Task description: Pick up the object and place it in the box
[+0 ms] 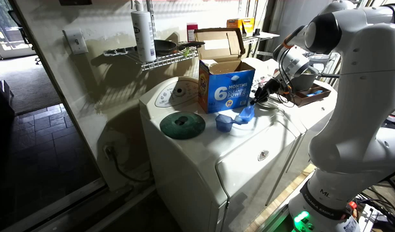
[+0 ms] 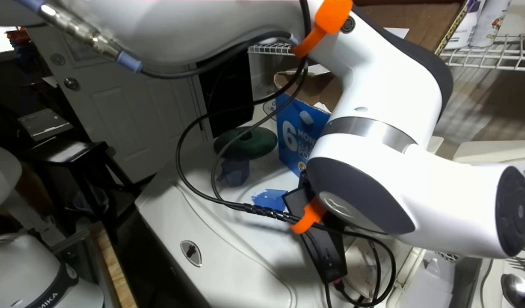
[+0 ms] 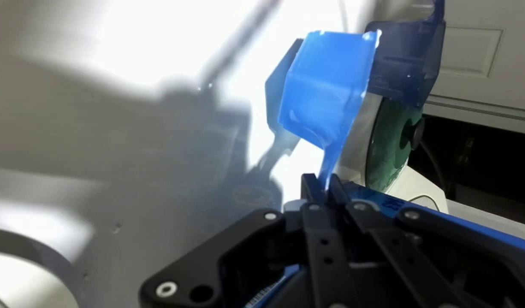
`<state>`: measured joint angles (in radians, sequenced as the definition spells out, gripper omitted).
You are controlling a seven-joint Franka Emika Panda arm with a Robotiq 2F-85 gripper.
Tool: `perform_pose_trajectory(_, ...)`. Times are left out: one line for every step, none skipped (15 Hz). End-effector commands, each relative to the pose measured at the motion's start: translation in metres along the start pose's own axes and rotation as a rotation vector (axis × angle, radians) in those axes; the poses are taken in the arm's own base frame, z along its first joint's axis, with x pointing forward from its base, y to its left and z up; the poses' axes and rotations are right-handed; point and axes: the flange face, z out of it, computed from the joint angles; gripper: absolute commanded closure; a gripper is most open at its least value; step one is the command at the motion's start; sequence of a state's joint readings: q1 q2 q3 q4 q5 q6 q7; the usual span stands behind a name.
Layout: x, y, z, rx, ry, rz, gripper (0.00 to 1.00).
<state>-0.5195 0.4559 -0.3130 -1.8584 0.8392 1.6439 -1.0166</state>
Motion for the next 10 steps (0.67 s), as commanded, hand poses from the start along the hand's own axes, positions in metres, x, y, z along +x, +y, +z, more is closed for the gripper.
perform_pose_trajectory(0.000, -0.001, 0.005, -0.025, -0.018, -0.019, 0.98)
perform_pose_trajectory(0.000, -0.002, 0.004, -0.024, -0.019, -0.020, 0.69)
perform_pose_trajectory(0.000, -0.002, 0.004, -0.027, -0.019, -0.020, 0.68)
perform_pose_trajectory(0.000, -0.003, 0.004, -0.026, -0.020, -0.020, 0.63)
perform_pose_trajectory(0.000, -0.004, 0.003, -0.031, -0.023, -0.021, 0.55)
perform_pose_trajectory(-0.001, -0.006, 0.003, -0.037, -0.023, -0.023, 0.49)
perform_pose_trajectory(-0.002, -0.008, 0.002, -0.043, -0.025, -0.026, 0.42)
perform_pose_trajectory(-0.002, -0.009, 0.002, -0.050, -0.028, -0.029, 0.35)
perform_pose_trajectory(-0.003, -0.011, 0.001, -0.058, -0.029, -0.030, 0.29)
perform_pose_trajectory(-0.003, -0.013, -0.001, -0.063, -0.030, -0.035, 0.21)
